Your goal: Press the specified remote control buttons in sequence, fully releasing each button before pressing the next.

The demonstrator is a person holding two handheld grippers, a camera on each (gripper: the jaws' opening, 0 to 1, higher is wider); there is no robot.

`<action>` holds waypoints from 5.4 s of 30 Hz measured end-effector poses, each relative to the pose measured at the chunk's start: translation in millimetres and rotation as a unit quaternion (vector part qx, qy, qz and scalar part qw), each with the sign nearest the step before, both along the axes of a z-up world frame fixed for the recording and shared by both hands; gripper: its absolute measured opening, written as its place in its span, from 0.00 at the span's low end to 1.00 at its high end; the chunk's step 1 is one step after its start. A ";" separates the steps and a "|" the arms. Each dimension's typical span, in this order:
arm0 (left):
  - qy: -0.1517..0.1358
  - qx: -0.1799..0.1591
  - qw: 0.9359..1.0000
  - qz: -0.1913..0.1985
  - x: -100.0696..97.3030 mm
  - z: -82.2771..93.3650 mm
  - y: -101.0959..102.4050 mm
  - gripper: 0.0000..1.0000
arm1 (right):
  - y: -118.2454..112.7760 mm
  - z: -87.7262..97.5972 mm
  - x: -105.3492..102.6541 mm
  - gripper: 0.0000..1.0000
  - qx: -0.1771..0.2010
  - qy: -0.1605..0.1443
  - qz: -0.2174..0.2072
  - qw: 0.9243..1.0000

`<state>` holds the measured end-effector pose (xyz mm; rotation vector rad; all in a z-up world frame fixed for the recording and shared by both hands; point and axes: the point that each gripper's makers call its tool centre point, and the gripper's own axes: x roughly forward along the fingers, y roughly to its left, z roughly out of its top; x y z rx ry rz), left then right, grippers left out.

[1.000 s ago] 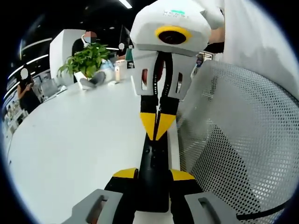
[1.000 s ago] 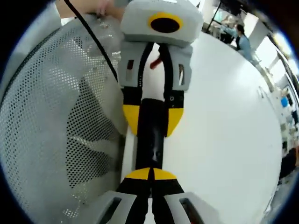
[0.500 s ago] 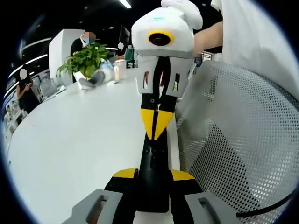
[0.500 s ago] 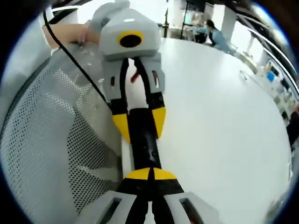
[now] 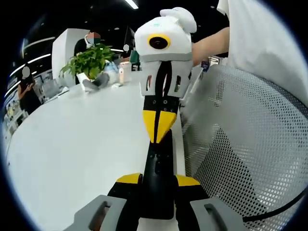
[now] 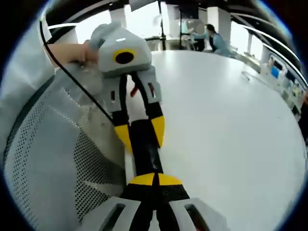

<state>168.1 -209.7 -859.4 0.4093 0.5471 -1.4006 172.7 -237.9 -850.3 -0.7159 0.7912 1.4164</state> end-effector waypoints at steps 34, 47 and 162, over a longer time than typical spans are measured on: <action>-0.001 0.000 1.000 -0.002 0.1 -0.2 0.9 0.25 | 6.9 -6.5 -6.3 0.00 -0.100 -0.055 0.148 0.982; -0.010 0.007 1.000 -0.014 -1.6 -0.7 0.9 0.26 | 10.7 -1.8 -12.4 0.00 0.014 -0.054 0.041 0.998; -0.006 0.005 1.000 -0.008 0.5 0.1 -0.8 0.25 | 20.9 -4.7 -5.0 0.00 -0.083 -0.008 0.010 0.996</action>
